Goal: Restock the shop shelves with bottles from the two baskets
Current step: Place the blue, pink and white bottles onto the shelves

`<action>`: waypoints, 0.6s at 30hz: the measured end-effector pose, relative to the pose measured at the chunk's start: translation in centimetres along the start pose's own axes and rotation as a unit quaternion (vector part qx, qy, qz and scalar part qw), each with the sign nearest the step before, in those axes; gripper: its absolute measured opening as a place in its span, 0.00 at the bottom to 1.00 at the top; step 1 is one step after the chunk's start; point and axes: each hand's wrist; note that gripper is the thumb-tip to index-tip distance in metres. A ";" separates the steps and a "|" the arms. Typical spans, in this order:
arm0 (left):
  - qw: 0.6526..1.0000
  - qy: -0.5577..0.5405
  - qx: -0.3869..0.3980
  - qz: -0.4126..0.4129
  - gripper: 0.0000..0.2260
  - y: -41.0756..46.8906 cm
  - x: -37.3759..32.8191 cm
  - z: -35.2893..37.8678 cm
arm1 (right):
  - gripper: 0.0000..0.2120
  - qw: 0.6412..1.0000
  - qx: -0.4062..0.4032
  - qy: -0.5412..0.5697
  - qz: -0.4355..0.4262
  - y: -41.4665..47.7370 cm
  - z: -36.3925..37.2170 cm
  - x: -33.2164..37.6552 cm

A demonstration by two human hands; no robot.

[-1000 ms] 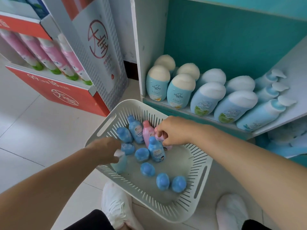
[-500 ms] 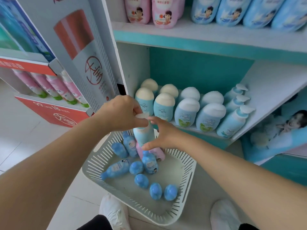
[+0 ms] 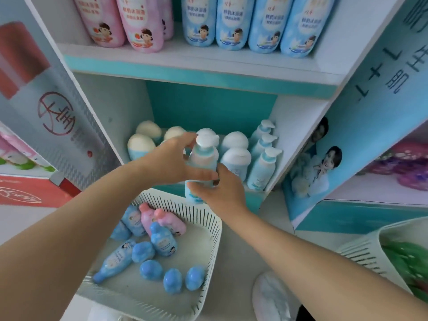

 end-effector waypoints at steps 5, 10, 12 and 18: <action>0.999 0.001 -0.032 -0.012 0.12 1.6 0.4 3.9 | 0.21 0.998 0.034 -0.047 -0.005 0.7 -2.4 -2.2; 0.995 -0.085 -0.024 -0.051 0.14 2.6 1.0 4.6 | 0.27 0.997 0.060 0.022 0.045 1.7 -2.8 -3.8; 0.992 -0.099 -0.046 -0.066 0.14 2.9 1.1 4.4 | 0.29 0.993 0.054 0.060 0.087 2.1 -2.5 -4.3; 0.980 -0.113 -0.132 -0.095 0.09 3.6 1.0 3.2 | 0.17 0.833 -0.140 0.401 0.354 3.9 -4.2 -6.4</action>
Point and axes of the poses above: each hand's wrist, its own y-axis towards the middle knuckle, its own z-axis out of the palm, x = y × z, and after that the axes turned 11 degrees about y, right-handed
